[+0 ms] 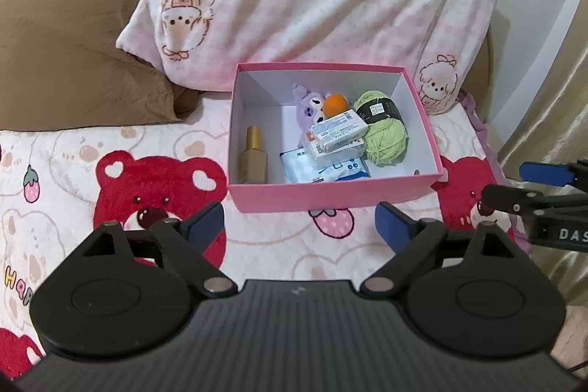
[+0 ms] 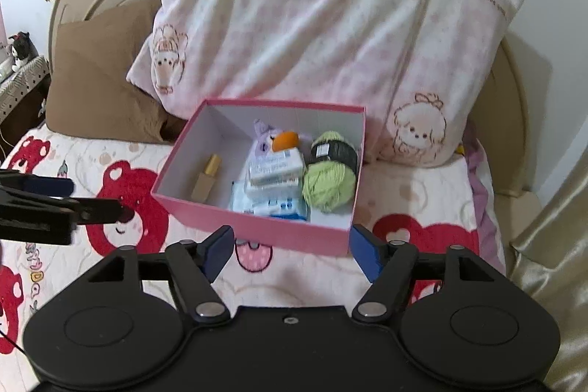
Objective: Organize objects
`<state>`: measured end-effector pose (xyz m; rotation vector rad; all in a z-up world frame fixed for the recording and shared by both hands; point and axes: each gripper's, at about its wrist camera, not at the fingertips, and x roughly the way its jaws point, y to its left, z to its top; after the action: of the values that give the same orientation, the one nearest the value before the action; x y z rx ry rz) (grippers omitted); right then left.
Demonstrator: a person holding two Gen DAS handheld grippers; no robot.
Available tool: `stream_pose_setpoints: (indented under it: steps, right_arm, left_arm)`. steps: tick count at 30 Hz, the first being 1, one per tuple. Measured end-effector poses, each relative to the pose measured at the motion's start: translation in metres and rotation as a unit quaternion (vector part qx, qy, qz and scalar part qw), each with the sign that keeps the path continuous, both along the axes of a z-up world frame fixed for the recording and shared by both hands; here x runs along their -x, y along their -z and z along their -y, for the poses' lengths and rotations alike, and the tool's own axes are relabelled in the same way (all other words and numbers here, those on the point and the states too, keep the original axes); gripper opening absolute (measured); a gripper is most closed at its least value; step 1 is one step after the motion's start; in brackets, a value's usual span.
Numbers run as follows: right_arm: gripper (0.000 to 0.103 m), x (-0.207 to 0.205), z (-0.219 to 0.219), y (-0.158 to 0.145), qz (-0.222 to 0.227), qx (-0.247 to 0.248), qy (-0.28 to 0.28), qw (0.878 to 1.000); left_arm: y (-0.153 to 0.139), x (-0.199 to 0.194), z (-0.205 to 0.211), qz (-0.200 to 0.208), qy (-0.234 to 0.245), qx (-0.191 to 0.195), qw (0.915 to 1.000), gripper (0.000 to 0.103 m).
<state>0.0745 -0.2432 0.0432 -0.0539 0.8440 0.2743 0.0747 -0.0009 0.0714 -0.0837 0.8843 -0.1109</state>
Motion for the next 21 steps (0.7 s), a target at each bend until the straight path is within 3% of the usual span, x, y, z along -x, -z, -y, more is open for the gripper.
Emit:
stream_pose_setpoints:
  steps: [8, 13, 16, 21]
  right_arm:
    - [0.077, 0.017, -0.015, 0.004, -0.009, 0.000, -0.004, 1.000]
    - [0.092, 0.027, -0.023, 0.006, -0.015, 0.013, -0.005, 1.000]
    - [0.094, 0.034, -0.024, 0.009, -0.021, 0.016, 0.012, 1.000]
    - [0.094, 0.043, -0.025, 0.013, -0.022, 0.031, 0.026, 0.999]
  left_arm:
    - [-0.003, 0.019, -0.010, 0.006, -0.002, -0.021, 0.9998, 0.094]
    - [-0.004, 0.031, -0.013, 0.011, 0.010, -0.017, 0.9997, 0.100]
    - [-0.001, 0.040, -0.011, 0.021, 0.004, -0.022, 0.9995, 0.103]
    - [0.007, 0.049, -0.009, -0.006, -0.005, -0.011, 0.9999, 0.103]
